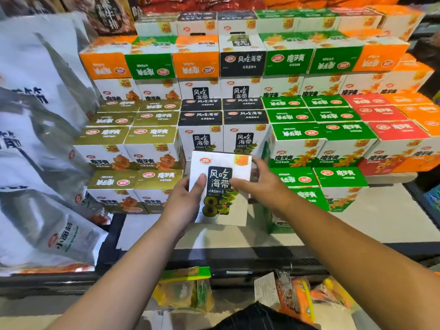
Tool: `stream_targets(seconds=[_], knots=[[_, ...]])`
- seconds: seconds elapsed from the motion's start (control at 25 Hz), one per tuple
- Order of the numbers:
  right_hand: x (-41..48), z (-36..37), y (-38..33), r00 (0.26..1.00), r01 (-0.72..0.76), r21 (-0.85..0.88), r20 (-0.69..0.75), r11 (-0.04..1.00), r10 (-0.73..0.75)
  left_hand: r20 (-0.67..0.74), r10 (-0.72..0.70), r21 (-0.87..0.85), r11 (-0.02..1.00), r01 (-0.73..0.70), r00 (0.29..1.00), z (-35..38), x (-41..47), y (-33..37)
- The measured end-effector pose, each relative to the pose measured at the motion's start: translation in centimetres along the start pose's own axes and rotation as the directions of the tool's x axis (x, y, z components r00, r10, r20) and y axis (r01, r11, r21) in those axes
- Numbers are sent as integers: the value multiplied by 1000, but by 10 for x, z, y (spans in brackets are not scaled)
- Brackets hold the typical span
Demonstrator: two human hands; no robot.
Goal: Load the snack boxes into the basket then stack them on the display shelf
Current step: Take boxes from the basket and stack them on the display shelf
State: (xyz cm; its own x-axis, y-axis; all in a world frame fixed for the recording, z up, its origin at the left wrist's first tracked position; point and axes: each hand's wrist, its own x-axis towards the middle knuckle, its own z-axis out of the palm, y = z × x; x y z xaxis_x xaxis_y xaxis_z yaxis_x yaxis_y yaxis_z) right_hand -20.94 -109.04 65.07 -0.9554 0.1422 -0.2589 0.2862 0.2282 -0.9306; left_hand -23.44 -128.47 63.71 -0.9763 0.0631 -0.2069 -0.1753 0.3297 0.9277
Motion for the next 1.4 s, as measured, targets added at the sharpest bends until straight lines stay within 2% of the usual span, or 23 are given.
stream_targets(seconds=[0.16,0.28,0.36,0.48,0.72,0.96,1.08,1.24,1.4], knots=[[22,7,-13,999,44,109,-22,993,-42,42,80,75,994,-83,996,-21,23,14],[28,15,-26,992,121,29,-39,992,-119,20,202,156,967,-202,979,-37,38,28],[33,20,-33,986,151,-28,-73,988,-153,27,306,302,905,-300,952,-46,45,39],[41,27,-40,972,206,-64,-101,976,-212,34,460,562,725,-398,887,-58,58,47],[70,50,-34,968,192,-103,-146,976,-206,109,516,761,507,-406,849,-63,85,51],[82,54,-39,975,130,-87,-167,988,-143,165,536,843,359,-401,828,-65,100,48],[91,60,-36,959,127,-172,-229,977,-165,158,541,867,325,-379,826,-65,103,48],[92,64,-36,955,106,-327,-230,939,-188,163,558,883,285,-372,814,-63,107,43],[96,65,-33,946,95,-403,-249,910,-209,146,568,891,280,-358,810,-63,111,39]])
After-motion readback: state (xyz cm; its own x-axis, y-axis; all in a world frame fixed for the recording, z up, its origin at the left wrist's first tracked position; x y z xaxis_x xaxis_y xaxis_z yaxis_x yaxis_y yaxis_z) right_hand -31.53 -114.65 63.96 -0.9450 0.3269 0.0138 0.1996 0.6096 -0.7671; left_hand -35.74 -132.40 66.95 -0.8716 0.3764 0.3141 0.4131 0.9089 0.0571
